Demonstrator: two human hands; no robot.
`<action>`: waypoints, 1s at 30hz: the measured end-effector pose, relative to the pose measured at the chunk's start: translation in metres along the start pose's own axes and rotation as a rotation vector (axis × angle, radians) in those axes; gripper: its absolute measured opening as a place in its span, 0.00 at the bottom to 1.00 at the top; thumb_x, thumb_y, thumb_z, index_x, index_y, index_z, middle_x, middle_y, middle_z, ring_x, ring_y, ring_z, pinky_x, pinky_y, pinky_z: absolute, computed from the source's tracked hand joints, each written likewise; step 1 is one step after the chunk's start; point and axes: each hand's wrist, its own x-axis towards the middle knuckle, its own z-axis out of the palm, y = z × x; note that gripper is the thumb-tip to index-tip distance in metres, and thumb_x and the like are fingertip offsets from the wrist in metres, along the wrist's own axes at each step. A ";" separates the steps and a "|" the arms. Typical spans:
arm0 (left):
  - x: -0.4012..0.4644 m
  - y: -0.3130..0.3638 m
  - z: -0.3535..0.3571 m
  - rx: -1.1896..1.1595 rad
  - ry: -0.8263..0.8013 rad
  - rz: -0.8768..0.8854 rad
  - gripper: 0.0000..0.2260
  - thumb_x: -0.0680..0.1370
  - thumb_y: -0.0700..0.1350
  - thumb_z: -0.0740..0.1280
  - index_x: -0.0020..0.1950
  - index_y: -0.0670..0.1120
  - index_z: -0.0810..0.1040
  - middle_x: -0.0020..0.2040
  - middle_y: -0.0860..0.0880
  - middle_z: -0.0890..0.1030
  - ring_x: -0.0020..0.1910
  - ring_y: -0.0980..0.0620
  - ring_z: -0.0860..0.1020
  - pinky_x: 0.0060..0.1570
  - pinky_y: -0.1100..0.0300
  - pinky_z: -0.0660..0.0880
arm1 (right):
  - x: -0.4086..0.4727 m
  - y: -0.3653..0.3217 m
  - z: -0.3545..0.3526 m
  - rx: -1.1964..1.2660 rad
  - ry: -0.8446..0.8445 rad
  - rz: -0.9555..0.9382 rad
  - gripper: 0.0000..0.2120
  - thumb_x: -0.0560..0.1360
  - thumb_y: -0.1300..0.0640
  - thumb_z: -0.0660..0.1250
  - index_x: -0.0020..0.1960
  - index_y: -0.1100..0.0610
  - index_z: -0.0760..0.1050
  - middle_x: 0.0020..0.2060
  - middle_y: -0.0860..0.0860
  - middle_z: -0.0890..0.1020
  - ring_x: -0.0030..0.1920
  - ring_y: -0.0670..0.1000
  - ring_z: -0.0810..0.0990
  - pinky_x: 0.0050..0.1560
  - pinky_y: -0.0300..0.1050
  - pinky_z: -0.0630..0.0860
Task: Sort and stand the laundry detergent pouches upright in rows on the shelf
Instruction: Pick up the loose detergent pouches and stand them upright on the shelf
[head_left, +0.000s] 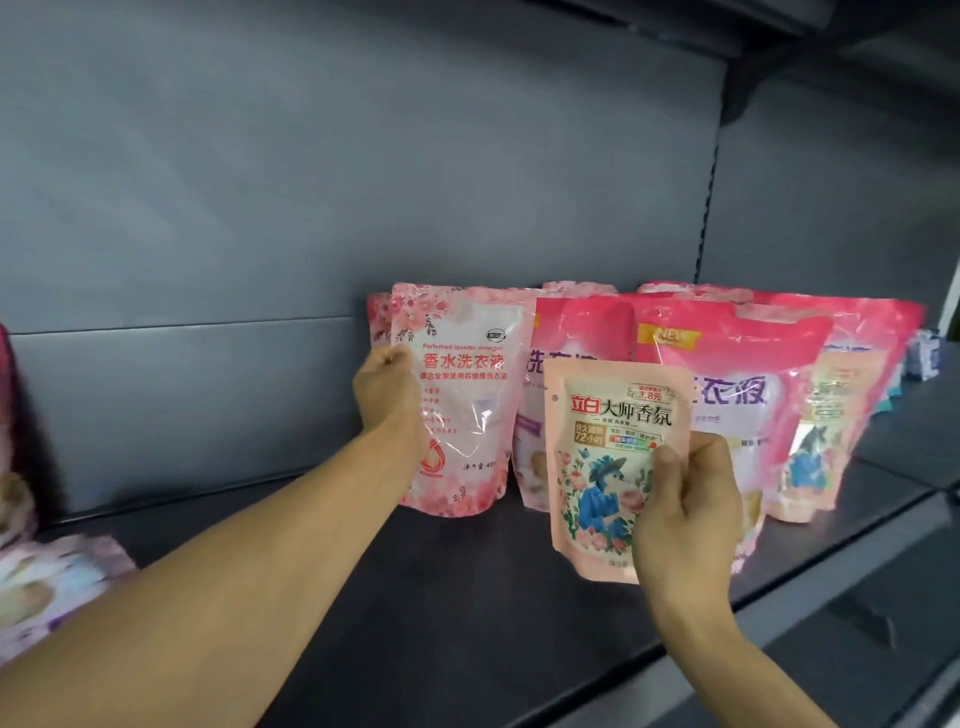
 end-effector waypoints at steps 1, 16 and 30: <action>0.002 -0.003 0.001 -0.013 0.001 0.005 0.15 0.79 0.41 0.61 0.33 0.49 0.73 0.42 0.45 0.78 0.41 0.47 0.73 0.45 0.50 0.75 | 0.000 0.003 0.001 -0.002 -0.001 -0.005 0.12 0.81 0.59 0.54 0.40 0.49 0.64 0.37 0.46 0.77 0.37 0.41 0.78 0.35 0.45 0.76; -0.020 -0.030 -0.045 0.680 -0.280 0.159 0.26 0.68 0.35 0.74 0.57 0.44 0.62 0.50 0.50 0.75 0.50 0.51 0.77 0.38 0.60 0.77 | -0.001 0.022 0.006 0.022 -0.104 0.054 0.04 0.80 0.57 0.58 0.48 0.56 0.66 0.38 0.44 0.77 0.39 0.41 0.80 0.30 0.37 0.76; -0.032 -0.018 -0.062 0.905 -0.299 0.130 0.29 0.69 0.40 0.75 0.61 0.46 0.60 0.57 0.48 0.74 0.53 0.50 0.75 0.48 0.59 0.73 | -0.022 0.005 -0.016 -0.055 -0.125 -0.147 0.32 0.74 0.63 0.69 0.72 0.53 0.57 0.65 0.47 0.64 0.65 0.39 0.64 0.67 0.41 0.67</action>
